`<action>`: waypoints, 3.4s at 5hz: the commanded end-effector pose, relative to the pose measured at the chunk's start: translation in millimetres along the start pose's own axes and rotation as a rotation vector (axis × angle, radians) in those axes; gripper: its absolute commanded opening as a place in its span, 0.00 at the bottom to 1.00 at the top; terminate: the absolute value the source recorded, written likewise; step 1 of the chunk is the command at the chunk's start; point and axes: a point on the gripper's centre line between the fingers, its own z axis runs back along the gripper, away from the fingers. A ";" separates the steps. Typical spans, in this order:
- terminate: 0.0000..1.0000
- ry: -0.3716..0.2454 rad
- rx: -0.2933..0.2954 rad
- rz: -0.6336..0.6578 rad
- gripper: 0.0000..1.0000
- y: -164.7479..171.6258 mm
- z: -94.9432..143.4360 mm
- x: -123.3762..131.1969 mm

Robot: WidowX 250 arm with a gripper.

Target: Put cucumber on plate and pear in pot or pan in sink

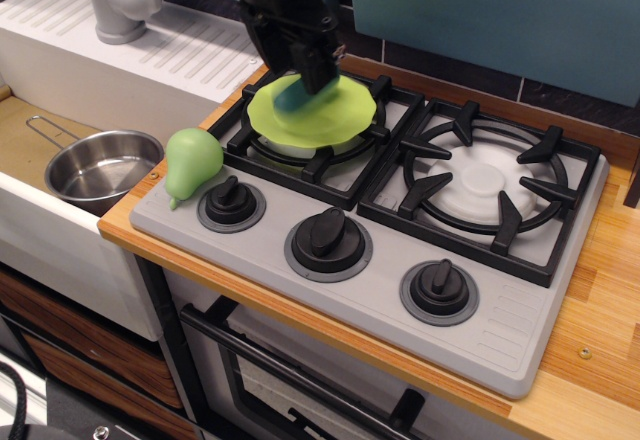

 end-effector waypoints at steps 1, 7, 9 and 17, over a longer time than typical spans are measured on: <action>0.00 -0.035 0.017 0.011 1.00 -10.3 7.7 15.7; 0.00 -0.015 0.059 -0.013 1.00 -26.9 20.1 28.9; 0.00 0.004 0.104 -0.043 1.00 9.2 62.3 1.2; 0.00 -0.064 0.221 0.160 1.00 58.0 26.6 -85.8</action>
